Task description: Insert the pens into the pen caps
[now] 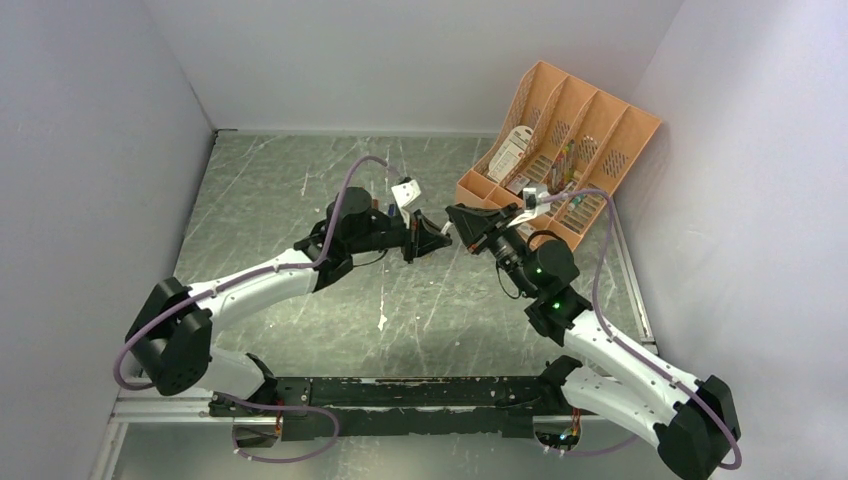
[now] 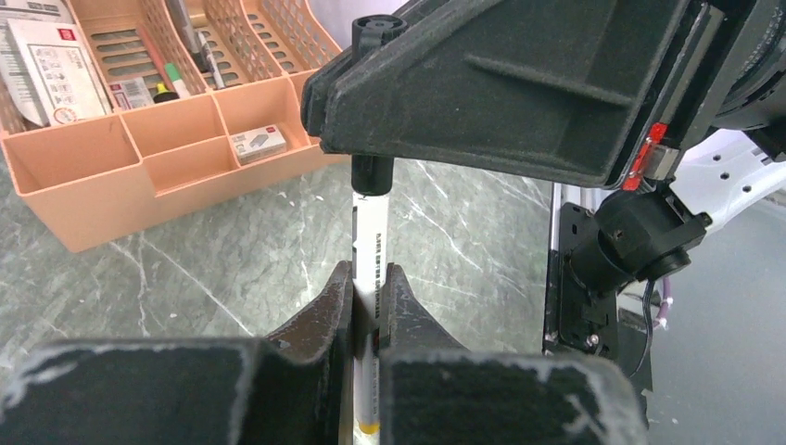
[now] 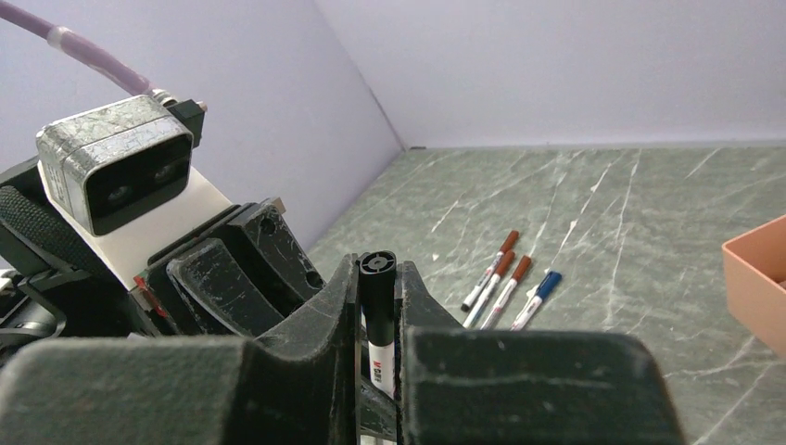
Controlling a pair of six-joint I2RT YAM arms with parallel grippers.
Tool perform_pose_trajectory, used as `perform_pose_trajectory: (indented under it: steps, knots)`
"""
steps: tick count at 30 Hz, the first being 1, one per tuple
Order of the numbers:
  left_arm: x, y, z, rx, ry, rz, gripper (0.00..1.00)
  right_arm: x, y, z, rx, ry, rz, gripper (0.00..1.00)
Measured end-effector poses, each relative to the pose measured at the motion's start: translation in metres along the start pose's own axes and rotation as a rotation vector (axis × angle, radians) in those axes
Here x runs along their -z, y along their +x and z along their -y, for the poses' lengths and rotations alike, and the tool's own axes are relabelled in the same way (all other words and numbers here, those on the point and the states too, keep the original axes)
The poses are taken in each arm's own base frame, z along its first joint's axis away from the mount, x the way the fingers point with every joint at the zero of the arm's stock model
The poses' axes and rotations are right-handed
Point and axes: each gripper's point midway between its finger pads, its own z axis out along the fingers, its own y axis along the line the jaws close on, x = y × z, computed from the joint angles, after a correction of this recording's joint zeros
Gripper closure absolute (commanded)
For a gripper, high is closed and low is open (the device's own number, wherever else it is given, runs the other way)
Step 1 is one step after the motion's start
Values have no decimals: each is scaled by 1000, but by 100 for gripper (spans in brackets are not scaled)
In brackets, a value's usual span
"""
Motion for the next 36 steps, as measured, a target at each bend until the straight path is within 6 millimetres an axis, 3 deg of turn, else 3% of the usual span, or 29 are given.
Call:
perform_pose_trajectory:
  steps: [6, 15, 18, 20, 22, 25, 29, 32, 36]
  knots:
    - [-12, -4, 0, 6, 33, -65, 93, 4, -3, 11, -22, 37, 64, 100]
    - [-19, 11, -4, 36, 40, -165, 93, 7, 9, 26, -63, 72, 102, 98]
    - [-19, 11, -5, 21, 38, -171, 93, 10, 4, 25, -66, 80, 108, 66]
    - [-22, 6, -9, 0, 11, -147, 93, 14, 4, 19, -73, 72, 81, 58]
    - [-23, -6, -16, -23, -30, -97, 93, 18, 10, 12, -77, 67, 35, 56]
    - [-9, -8, -48, 6, -152, -40, 93, 23, 4, 1, -66, 64, -5, 56]
    - [18, 20, -118, 102, -396, -77, 93, 31, -5, 1, -36, 94, -7, 56]
    - [26, 44, -171, 169, -575, -149, 93, 33, 6, 10, -23, 130, -47, 56]
    - [28, 82, -222, 261, -737, -250, 93, 38, 34, 24, -26, 170, -123, 57]
